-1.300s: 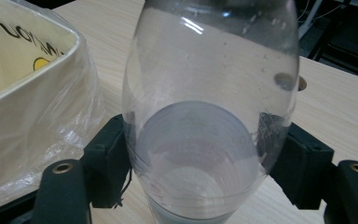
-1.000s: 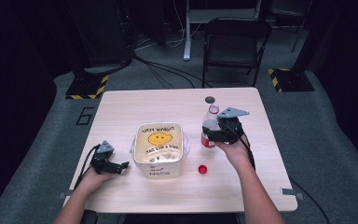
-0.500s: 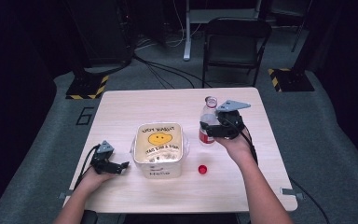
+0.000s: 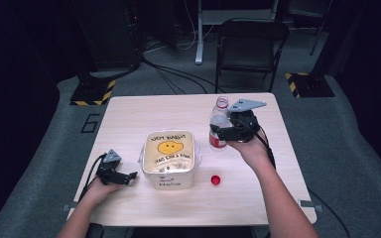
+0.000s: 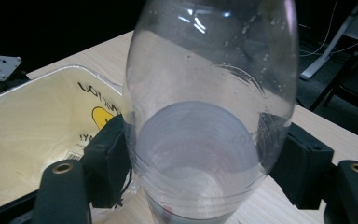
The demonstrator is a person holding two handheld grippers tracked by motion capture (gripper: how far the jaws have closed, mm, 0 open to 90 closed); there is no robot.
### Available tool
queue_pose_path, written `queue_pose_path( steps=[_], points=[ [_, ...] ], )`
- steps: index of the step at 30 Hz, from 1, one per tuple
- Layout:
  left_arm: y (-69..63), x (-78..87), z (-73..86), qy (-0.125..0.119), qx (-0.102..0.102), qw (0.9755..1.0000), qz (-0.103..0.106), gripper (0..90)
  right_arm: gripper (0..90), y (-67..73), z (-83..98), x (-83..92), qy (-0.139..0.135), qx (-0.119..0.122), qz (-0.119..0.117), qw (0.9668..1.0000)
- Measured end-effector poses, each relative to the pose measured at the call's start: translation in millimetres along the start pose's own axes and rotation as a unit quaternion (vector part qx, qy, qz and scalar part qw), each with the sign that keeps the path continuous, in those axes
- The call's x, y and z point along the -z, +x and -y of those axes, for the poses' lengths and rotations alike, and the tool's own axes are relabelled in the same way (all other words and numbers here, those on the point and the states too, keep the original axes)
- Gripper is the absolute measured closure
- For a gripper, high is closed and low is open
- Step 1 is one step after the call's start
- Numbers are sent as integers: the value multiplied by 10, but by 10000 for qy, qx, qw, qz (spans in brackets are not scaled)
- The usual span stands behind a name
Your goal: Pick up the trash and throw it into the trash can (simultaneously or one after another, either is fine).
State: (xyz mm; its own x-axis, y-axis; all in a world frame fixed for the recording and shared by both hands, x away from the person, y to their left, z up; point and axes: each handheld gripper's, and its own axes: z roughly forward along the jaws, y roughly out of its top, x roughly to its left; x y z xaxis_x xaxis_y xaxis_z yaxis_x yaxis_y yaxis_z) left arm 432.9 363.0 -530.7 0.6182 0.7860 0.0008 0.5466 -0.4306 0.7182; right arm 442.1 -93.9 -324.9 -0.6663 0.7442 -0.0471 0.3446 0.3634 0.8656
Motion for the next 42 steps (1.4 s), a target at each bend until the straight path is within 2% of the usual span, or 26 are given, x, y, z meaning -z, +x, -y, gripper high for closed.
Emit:
queue_pose_path(
  steps=[18,24,36,42],
  points=[
    [1,4,-2,25,-5,10000,1,3,283,51,-308,79,-107,112,-132,9998],
    [1,4,-2,22,1,10000,3,3,283,88,-417,91,-153,226,-190,9994],
    [-2,-1,2,-3,25,10000,15,3,283,271,-625,91,-339,342,-464,9978],
    [-5,-3,2,-20,48,10000,17,3,283,340,-698,15,-354,430,-580,9968]
  ],
)
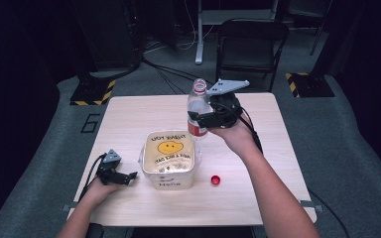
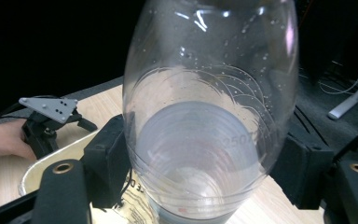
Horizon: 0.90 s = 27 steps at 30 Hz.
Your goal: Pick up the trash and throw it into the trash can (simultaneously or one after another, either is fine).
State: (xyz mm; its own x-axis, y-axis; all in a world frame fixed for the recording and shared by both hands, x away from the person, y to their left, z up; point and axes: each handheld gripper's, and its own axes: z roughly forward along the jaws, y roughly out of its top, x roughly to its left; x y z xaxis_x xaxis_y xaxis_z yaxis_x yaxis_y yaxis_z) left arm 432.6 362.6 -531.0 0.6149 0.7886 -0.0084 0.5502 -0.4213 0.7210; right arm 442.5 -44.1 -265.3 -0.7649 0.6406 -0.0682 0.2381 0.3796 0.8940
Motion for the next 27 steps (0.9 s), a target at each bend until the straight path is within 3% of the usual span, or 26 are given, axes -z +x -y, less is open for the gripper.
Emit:
queue_pose_path(
  steps=[12,27],
  points=[
    [2,0,-1,-7,-18,10000,-13,3,283,146,-108,-155,-61,78,-283,9995],
    [3,-1,0,-14,-16,10000,-10,3,283,282,-66,-378,-36,93,-556,9984]
  ],
)
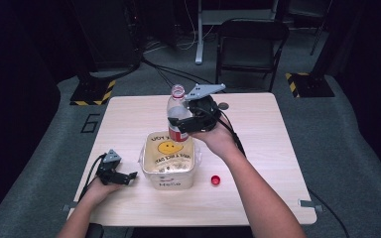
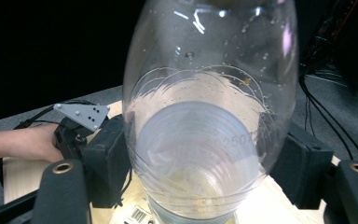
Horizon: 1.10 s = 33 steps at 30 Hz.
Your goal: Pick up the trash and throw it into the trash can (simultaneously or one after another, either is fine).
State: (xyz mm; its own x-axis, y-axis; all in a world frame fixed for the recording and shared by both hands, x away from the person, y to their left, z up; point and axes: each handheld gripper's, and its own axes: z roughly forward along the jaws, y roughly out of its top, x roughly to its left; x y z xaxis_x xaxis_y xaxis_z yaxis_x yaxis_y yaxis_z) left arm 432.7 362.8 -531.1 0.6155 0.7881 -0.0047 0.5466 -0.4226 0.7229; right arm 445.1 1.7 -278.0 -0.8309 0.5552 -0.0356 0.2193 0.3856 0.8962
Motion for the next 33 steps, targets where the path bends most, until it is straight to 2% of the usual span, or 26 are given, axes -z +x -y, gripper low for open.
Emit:
queue_pose_path(
  steps=[4,7,17,33],
  points=[
    [-4,-2,1,-6,31,10000,9,3,283,40,32,-54,16,-28,-57,10000],
    [-4,-1,1,-3,30,10000,9,3,283,72,62,-105,40,49,-68,10000],
    [3,3,0,22,-31,10000,-2,3,283,98,231,-269,123,-55,-109,9998],
    [4,4,0,29,-41,10000,2,3,283,96,517,-479,294,-59,36,9995]
  ],
)
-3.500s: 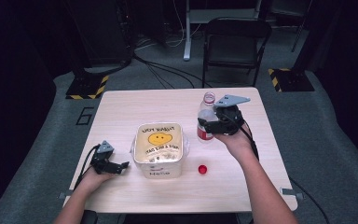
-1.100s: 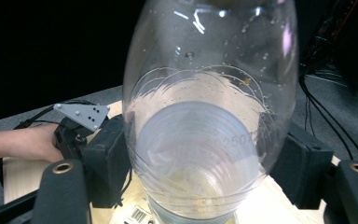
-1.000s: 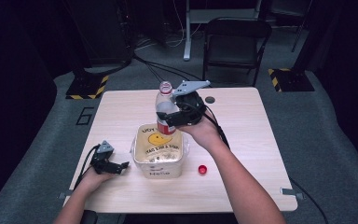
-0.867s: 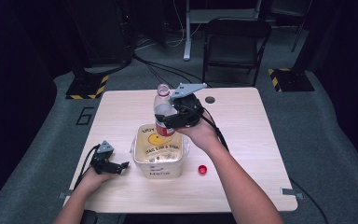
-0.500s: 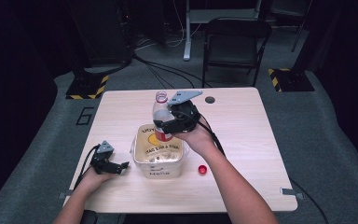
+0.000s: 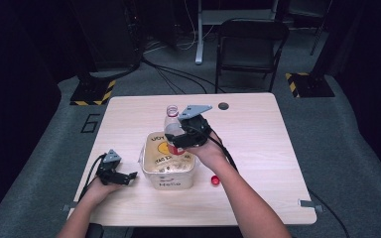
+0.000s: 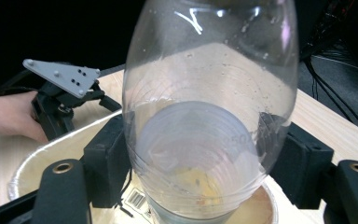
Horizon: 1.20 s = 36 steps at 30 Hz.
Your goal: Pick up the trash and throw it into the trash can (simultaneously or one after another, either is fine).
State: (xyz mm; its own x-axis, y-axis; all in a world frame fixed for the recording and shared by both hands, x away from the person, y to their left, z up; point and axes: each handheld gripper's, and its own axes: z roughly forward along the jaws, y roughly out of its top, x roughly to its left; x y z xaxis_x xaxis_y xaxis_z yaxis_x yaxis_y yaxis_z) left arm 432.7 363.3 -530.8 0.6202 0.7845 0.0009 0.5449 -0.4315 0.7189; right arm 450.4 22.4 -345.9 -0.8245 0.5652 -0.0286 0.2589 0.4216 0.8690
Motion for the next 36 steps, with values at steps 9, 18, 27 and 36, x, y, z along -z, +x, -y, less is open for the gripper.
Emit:
queue_pose_path(
  steps=[9,18,27,36],
  points=[
    [1,0,1,-3,-1,10000,3,3,283,-16,131,-117,176,-41,49,9998],
    [1,0,1,-5,1,10000,4,3,283,-24,257,-178,250,-28,165,9995],
    [1,0,1,-5,0,10000,4,3,282,-27,355,-215,269,52,257,9993],
    [1,0,1,-3,0,10000,6,3,282,-17,437,-265,326,8,285,9991]
  ],
)
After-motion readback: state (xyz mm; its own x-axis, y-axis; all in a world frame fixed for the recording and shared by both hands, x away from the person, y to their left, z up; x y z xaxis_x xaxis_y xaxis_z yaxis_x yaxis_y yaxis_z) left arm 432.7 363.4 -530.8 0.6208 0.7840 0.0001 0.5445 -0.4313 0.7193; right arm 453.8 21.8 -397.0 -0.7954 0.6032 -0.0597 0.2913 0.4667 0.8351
